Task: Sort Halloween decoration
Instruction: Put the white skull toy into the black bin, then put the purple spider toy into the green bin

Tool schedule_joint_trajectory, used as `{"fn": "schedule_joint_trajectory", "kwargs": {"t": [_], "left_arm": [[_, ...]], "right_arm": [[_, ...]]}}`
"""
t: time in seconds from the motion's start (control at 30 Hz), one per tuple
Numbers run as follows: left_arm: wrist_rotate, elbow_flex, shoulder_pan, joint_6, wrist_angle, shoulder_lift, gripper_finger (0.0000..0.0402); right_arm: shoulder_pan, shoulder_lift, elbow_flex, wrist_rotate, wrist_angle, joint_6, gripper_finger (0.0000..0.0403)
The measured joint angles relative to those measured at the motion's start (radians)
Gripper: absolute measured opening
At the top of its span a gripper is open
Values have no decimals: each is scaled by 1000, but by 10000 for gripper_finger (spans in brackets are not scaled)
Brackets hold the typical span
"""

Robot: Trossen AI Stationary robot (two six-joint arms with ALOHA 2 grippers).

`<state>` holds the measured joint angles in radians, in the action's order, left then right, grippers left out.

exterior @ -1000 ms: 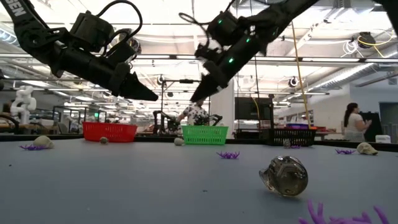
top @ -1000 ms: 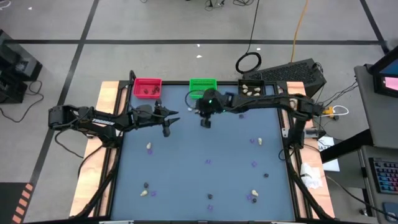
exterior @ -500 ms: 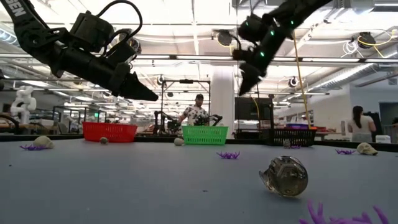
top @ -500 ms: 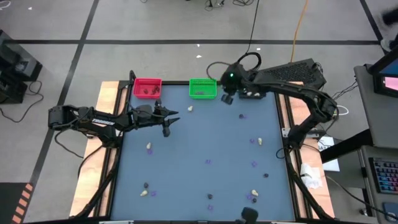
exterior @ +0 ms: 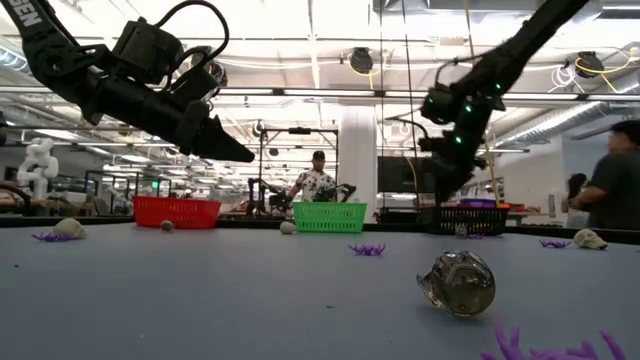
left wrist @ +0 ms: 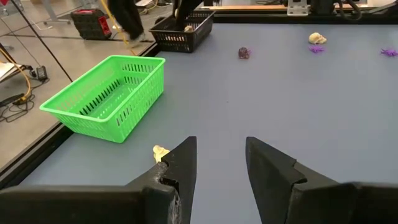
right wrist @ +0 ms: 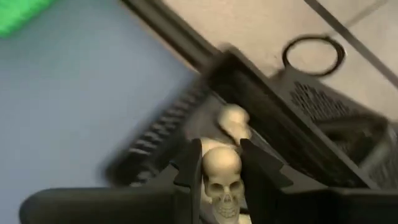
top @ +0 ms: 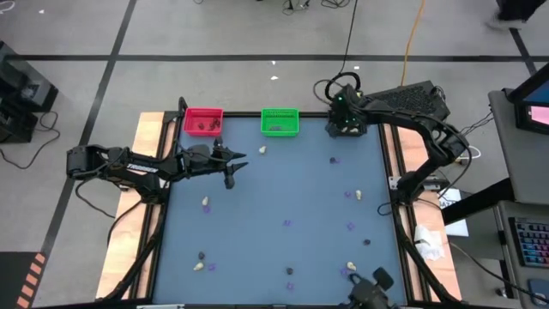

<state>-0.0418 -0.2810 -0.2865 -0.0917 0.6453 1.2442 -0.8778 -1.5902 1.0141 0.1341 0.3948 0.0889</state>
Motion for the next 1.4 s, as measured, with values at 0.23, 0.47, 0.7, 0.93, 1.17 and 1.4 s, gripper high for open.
{"fn": "schedule_joint_trajectory", "kwargs": {"t": [0.23,0.47,0.7,0.93,1.17,1.4], "left_arm": [[-1,0,0,2,0,0,132],[-43,0,0,37,3,0,132],[-46,-2,0,113,3,0,132],[-45,-46,0,124,-9,0,132],[-45,-100,1,140,-103,8,132],[-44,-154,16,139,-105,90,118]], "right_arm": [[-90,0,-70,-24,-38,-20,75],[-121,0,-101,-33,-40,-24,77],[-125,0,-123,-34,-42,3,93],[-125,-19,-127,-32,-54,5,124],[-125,-7,-86,-25,23,78,138],[-100,103,-21,-29,81,101,93]]}}
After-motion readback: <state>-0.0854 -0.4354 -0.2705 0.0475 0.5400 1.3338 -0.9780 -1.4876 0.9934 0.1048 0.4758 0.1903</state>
